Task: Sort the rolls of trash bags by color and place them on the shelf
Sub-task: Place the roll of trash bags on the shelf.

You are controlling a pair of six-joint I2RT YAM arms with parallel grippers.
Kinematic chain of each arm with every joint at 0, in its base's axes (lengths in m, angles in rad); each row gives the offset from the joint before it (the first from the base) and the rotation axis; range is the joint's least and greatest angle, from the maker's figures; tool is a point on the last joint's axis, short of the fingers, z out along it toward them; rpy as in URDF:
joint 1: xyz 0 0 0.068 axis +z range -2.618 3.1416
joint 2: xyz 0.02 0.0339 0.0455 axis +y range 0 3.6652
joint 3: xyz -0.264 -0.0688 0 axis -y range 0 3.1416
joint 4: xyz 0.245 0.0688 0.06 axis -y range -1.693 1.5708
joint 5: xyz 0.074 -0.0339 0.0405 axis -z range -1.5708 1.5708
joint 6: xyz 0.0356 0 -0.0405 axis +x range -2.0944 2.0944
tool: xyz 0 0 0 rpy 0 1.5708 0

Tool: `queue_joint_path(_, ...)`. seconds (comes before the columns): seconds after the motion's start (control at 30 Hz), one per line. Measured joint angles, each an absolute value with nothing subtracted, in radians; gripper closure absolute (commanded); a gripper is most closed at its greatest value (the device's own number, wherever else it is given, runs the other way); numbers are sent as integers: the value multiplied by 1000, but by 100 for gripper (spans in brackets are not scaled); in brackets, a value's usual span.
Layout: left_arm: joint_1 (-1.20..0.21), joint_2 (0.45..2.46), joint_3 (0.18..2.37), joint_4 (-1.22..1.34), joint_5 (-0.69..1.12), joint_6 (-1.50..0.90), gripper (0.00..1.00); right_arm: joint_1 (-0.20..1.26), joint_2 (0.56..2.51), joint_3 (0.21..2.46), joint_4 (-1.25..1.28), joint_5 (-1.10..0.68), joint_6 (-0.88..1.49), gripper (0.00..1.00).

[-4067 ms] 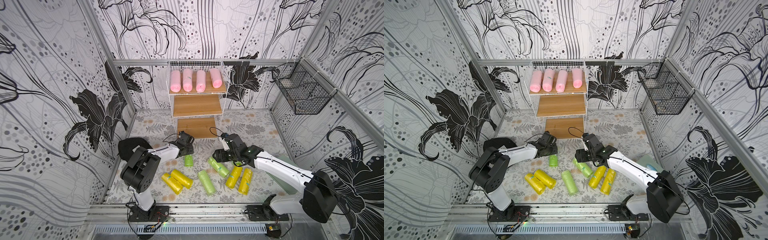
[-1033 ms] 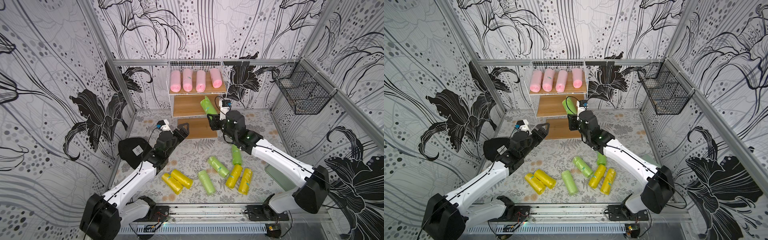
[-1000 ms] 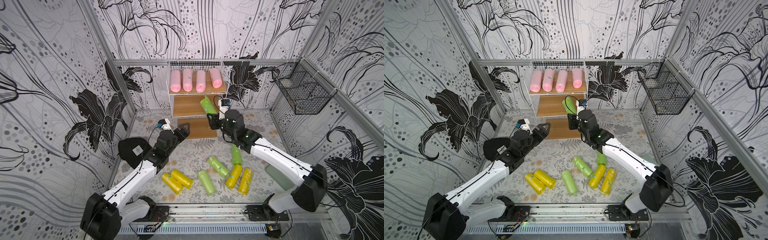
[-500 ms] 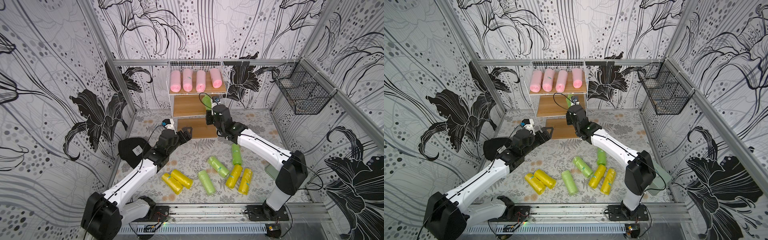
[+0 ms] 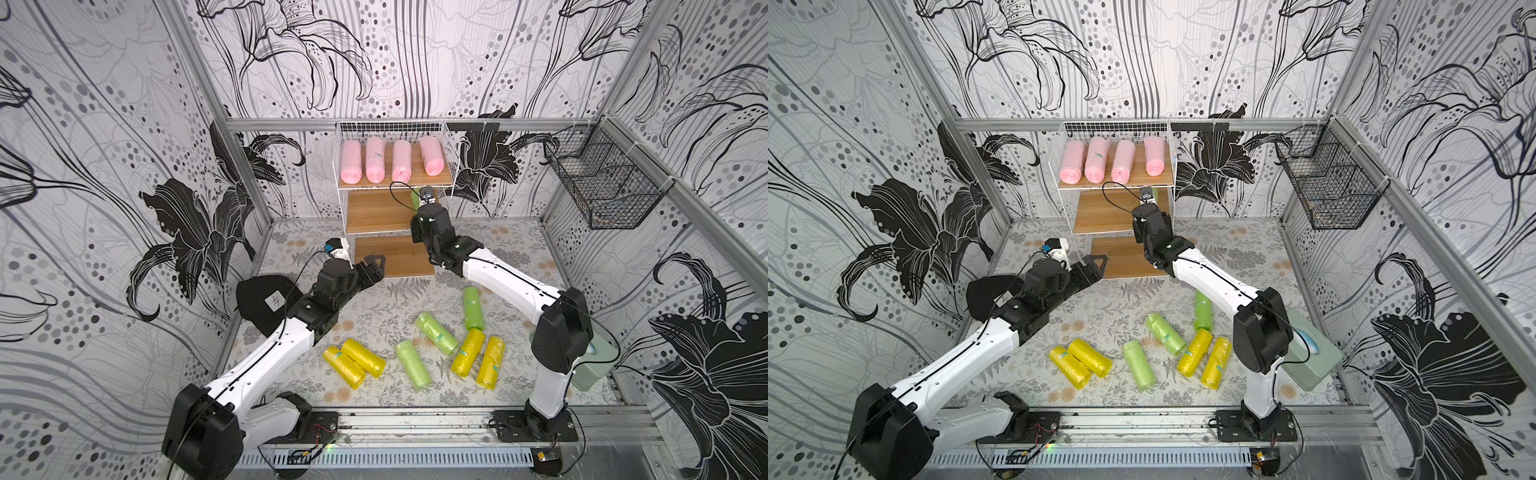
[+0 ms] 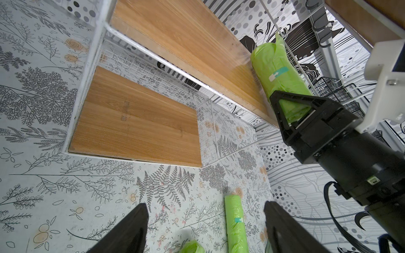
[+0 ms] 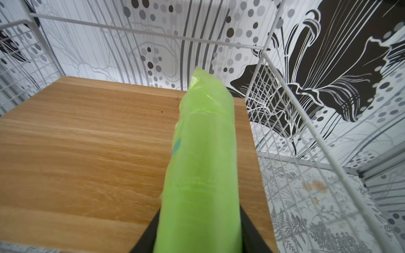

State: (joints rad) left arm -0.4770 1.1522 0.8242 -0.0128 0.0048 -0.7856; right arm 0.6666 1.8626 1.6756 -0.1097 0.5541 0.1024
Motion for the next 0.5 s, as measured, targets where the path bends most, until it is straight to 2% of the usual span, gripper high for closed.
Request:
queue_joint_path(0.13,-477,1152,824,-13,5,-783,14,659,1873,1682,-113,564,92,58)
queue_joint_path(0.33,-477,1152,824,-13,5,-780,14,657,1877,1685,-117,569,88,39)
queue_joint_path(0.5,-477,1152,824,-13,8,-779,14,656,1877,1683,-117,570,89,31)
